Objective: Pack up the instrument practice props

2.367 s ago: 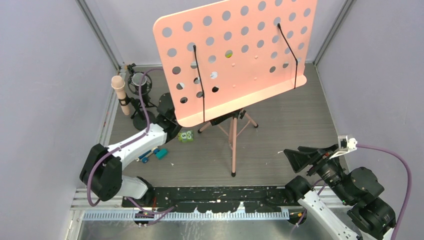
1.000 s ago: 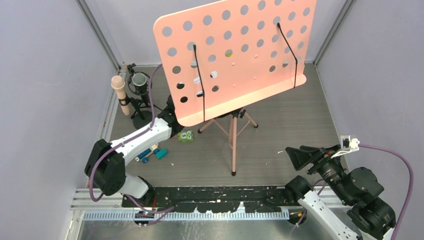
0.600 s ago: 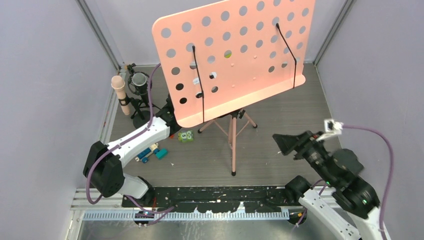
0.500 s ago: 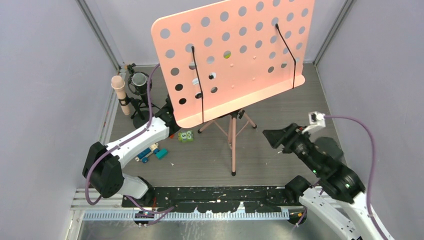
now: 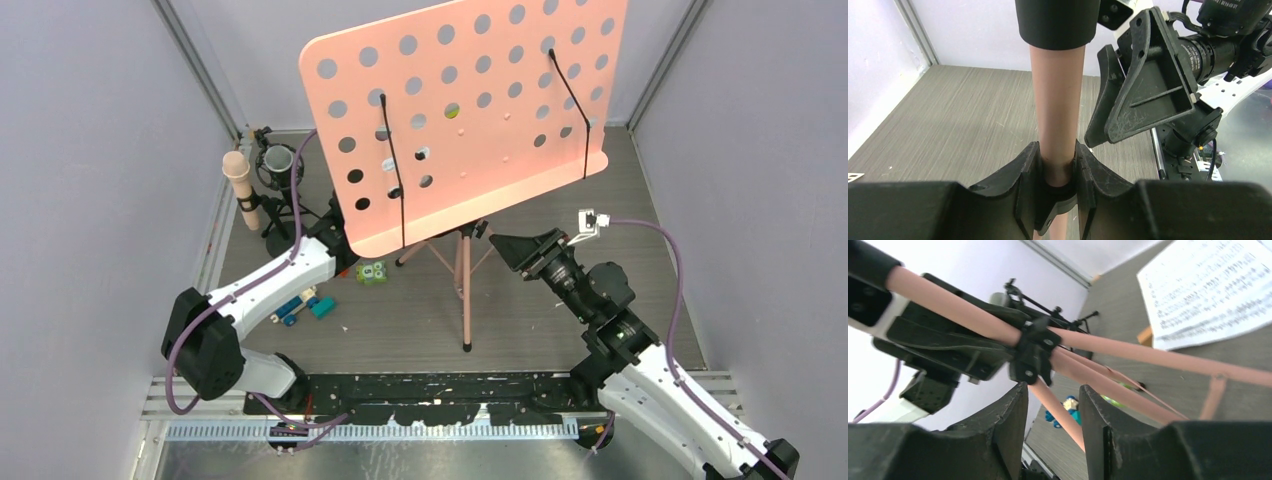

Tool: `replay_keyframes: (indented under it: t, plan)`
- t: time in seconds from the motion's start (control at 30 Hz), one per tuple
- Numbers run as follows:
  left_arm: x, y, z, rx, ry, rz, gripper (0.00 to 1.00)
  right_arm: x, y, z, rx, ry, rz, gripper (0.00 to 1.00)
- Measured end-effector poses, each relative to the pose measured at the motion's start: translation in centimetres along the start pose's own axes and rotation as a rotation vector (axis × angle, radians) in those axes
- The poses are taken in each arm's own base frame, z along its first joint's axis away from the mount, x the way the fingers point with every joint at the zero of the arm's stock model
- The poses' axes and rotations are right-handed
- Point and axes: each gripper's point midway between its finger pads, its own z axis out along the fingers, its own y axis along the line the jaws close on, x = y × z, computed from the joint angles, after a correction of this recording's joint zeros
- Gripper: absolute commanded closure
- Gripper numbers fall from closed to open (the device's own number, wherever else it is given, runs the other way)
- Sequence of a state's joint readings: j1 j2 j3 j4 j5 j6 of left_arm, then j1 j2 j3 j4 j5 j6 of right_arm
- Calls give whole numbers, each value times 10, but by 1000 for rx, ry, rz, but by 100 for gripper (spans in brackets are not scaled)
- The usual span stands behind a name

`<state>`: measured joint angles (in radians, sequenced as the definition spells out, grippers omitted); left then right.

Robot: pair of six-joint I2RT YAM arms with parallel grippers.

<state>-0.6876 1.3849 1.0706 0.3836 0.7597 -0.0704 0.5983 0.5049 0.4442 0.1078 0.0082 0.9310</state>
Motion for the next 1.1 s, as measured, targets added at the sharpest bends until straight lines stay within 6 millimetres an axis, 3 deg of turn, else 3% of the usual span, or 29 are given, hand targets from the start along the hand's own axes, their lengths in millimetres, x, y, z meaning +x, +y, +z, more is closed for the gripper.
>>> replay_keyframes:
  t: [0.2,0.63,1.0,1.1]
  plan:
    - [-1,-1,-2,-3,-1,7,100,-8,26,17,-123,-29,-5,59]
    - [-1,-2,-3,-4,0,8,100,-6,28,27,-145,-27,-6,58]
    - [-1,-2,-3,-4,1,7,100,10,26,31,-162,49,-51,90]
    - [-1,-2,-3,-3,1,7,100,10,26,31,-166,49,-71,92]
